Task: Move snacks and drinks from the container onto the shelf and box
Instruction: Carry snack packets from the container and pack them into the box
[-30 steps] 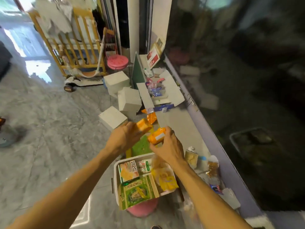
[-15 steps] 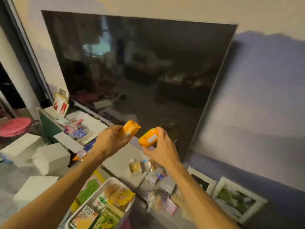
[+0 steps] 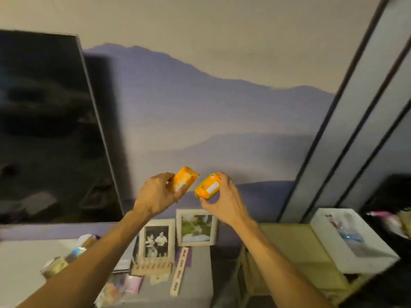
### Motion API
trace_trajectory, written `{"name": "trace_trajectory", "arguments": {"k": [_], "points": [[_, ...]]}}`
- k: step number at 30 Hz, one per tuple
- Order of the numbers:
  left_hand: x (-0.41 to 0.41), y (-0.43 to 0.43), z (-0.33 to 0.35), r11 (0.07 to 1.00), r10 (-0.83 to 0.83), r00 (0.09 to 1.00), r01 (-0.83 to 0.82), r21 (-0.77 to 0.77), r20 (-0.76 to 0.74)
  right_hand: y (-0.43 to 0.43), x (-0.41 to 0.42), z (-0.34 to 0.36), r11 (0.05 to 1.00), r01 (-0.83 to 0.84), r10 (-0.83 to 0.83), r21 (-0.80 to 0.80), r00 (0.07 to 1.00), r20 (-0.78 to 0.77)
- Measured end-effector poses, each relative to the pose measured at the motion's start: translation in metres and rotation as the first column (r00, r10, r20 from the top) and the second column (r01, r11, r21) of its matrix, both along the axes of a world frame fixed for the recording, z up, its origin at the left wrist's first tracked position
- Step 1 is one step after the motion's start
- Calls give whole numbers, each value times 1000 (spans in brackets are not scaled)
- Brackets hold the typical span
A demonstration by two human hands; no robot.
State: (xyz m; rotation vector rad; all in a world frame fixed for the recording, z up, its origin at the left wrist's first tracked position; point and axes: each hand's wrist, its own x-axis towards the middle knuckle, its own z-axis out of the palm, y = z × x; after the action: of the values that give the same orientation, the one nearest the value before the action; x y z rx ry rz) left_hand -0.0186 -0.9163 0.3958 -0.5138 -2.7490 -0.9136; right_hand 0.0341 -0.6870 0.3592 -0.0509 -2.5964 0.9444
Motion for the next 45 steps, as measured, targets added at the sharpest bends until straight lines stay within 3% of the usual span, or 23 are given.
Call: {"name": "trace_trajectory", "arguments": {"k": [11,18,24,28,37,45], "points": [[53,323,-23,922,-388,922,387,15,24,290,139,-7,929,369,-371,39,927,56],[67,463,-36,847,-529,848,530,-36,30,397,191,-25,838,545,-542,4,834,106],[60,564,-61,789,-612,787,614,-4,86,476,203,-40,750,657,-658,77,730,185],[49,627,-82,756,-650,746,654,22,147,529,204,-46,742,663,-656,99,687,311],[26,734,-125,743,-644,701,668,36,306,638,174,-77,748,620,-657,237,643,393],[27,812,-191,839,-483,773,543,-37,411,745,145,-142,865,410,-501,289,677,539]]}}
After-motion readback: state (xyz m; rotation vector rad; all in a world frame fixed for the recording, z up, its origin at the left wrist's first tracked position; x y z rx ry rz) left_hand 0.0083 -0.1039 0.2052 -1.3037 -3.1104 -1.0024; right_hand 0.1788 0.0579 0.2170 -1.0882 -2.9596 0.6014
